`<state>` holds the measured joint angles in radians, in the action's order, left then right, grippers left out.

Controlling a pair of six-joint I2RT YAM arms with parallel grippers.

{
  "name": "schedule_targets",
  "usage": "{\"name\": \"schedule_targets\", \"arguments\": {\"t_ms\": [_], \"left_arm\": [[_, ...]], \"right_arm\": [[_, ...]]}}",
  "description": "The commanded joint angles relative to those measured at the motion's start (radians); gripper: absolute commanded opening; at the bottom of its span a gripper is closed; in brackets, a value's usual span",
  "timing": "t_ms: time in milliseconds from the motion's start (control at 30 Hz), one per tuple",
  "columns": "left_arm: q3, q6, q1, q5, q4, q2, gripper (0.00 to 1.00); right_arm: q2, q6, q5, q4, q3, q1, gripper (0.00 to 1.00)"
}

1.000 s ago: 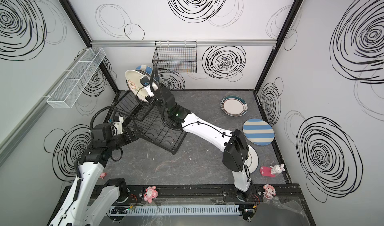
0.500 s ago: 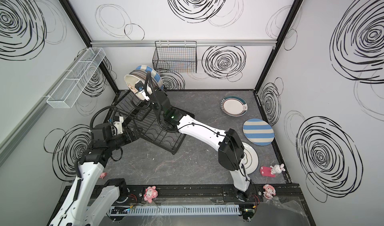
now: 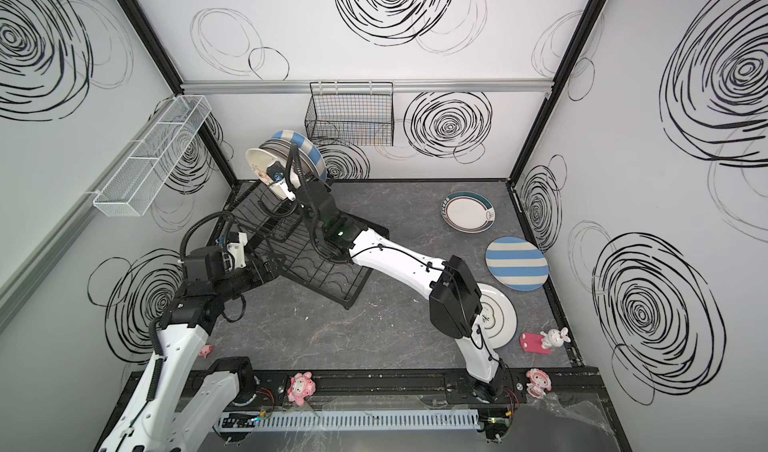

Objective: Load the plates into the dish rack
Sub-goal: 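Lower the cream plate into the slot beside the racked plates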

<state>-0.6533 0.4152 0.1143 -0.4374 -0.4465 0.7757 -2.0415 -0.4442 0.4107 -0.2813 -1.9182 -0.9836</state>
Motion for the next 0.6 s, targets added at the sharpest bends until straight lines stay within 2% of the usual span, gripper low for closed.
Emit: {"name": "schedule_targets", "arguments": {"t_ms": [0,567], "left_arm": [[0.008,-0.006,0.009,-0.011,0.035,-0.003,0.96],[0.008,-0.007,0.01,-0.012,0.034,-0.003,0.96]], "right_arm": [[0.019,0.015,0.009,-0.128,-0.07,0.008,0.0],[-0.074,0.058,-0.003,-0.068,-0.172,0.029,0.0]]}}
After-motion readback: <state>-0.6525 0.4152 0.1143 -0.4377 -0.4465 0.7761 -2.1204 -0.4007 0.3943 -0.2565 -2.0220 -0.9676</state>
